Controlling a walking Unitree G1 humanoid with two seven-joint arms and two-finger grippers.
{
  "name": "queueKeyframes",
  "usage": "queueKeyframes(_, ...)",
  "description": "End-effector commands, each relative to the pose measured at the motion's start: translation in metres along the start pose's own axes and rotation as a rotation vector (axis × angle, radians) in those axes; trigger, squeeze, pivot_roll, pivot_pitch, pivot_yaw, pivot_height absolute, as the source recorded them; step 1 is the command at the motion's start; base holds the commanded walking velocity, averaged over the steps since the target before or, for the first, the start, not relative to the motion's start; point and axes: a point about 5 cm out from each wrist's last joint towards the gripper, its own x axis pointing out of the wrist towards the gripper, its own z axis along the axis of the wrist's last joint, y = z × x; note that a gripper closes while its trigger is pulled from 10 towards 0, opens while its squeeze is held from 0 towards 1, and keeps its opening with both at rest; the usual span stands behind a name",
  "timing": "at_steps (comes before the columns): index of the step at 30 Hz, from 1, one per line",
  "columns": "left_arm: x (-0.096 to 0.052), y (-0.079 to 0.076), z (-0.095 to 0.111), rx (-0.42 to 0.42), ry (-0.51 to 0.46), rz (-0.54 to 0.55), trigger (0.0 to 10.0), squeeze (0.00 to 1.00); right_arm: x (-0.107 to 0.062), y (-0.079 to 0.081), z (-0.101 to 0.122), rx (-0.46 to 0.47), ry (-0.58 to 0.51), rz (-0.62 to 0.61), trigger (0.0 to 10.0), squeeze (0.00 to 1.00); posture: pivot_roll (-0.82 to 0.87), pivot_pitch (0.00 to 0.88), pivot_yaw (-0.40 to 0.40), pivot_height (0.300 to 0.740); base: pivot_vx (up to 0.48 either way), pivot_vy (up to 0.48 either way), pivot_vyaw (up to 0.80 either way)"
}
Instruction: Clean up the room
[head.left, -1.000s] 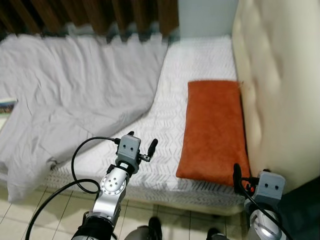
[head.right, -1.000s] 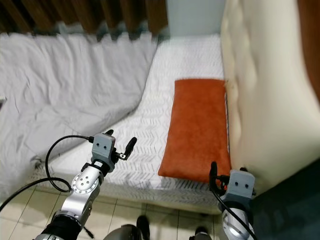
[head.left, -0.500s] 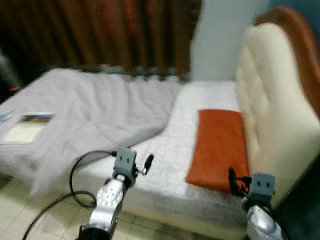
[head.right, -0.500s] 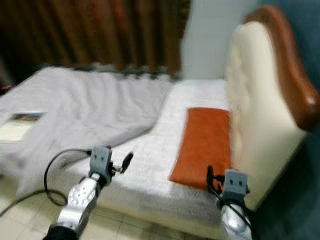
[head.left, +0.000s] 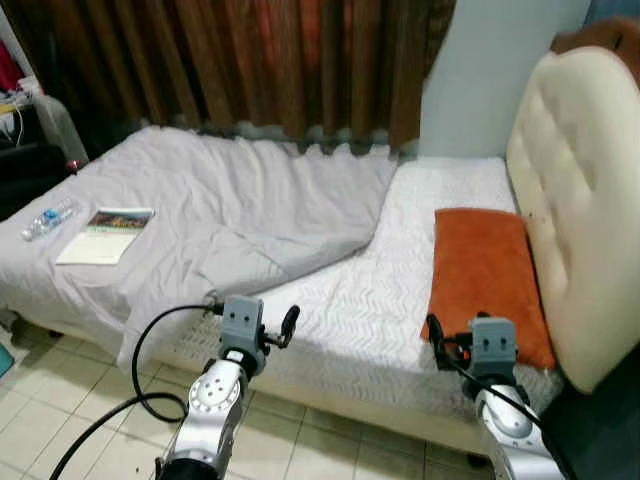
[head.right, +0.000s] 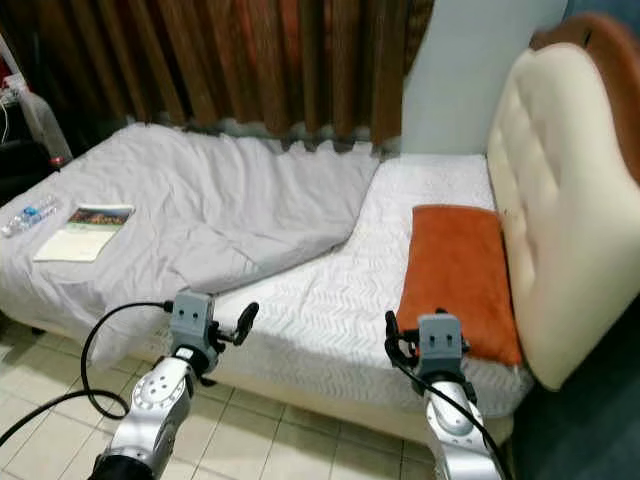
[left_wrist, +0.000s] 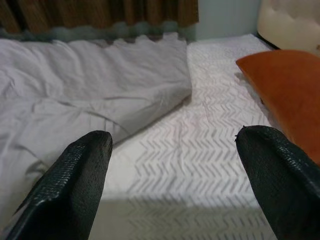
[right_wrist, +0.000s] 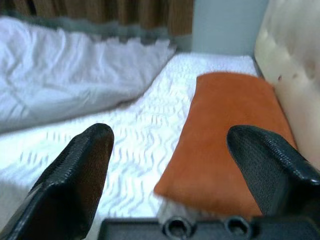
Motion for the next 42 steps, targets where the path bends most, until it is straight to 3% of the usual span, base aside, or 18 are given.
queueKeyframes(1,0.002,-0.005,-0.001,-0.026,0.007,-0.025,10.0,0.00,-0.002,-0.007,-0.006,-0.033,0.023,-0.006,10.0,0.00,-0.06,0.000,0.016,0.740,0.000,0.476,0.00)
queueKeyframes(4,0.002,-0.008,-0.001,-0.019,0.002,-0.046,10.0,0.00,-0.002,-0.008,-0.007,-0.071,0.018,0.007,10.0,0.00,-0.06,0.000,0.005,0.740,0.000,0.476,0.00)
queueKeyframes(8,-0.002,-0.013,0.003,0.006,-0.030,-0.080,10.0,0.00,-0.008,-0.014,-0.011,-0.052,0.032,0.015,10.0,0.00,-0.05,0.000,-0.070,0.740,0.000,0.478,0.00)
queueKeyframes(12,-0.004,-0.009,0.003,0.019,-0.039,-0.040,10.0,0.00,-0.009,-0.015,-0.013,-0.033,0.038,0.037,10.0,0.00,-0.04,0.004,-0.075,0.740,0.000,0.480,0.00)
queueKeyframes(19,-0.013,-0.006,-0.006,-0.050,-0.011,0.000,10.0,0.00,0.001,-0.010,-0.010,-0.005,0.026,0.019,10.0,0.00,-0.02,0.000,-0.077,0.740,0.000,0.480,0.00)
queueKeyframes(21,-0.015,-0.008,-0.011,-0.034,-0.003,0.012,10.0,0.00,-0.001,-0.020,-0.011,-0.007,0.049,-0.016,10.0,0.00,-0.01,0.000,-0.174,0.740,0.000,0.480,0.00)
queueKeyframes(22,-0.015,-0.009,-0.012,-0.023,-0.002,0.011,10.0,0.00,-0.001,-0.025,-0.012,-0.002,0.060,-0.031,10.0,0.00,-0.01,0.000,-0.179,0.740,0.000,0.480,0.00)
queueKeyframes(26,-0.011,-0.009,-0.012,-0.014,0.011,0.008,10.0,0.00,0.001,-0.026,-0.009,-0.033,0.044,0.002,10.0,0.00,-0.03,0.005,-0.139,0.740,0.000,0.480,0.00)
queueKeyframes(34,0.001,-0.007,0.011,-0.020,-0.049,-0.005,10.0,0.00,0.013,-0.023,0.002,-0.011,-0.013,-0.034,10.0,0.00,-0.09,0.020,-0.035,0.740,0.000,0.480,0.00)
queueKeyframes(42,-0.001,-0.004,0.008,0.025,-0.033,0.007,10.0,0.00,0.012,-0.018,-0.001,0.010,-0.014,-0.023,10.0,0.00,-0.08,0.030,-0.020,0.740,0.000,0.480,0.00)
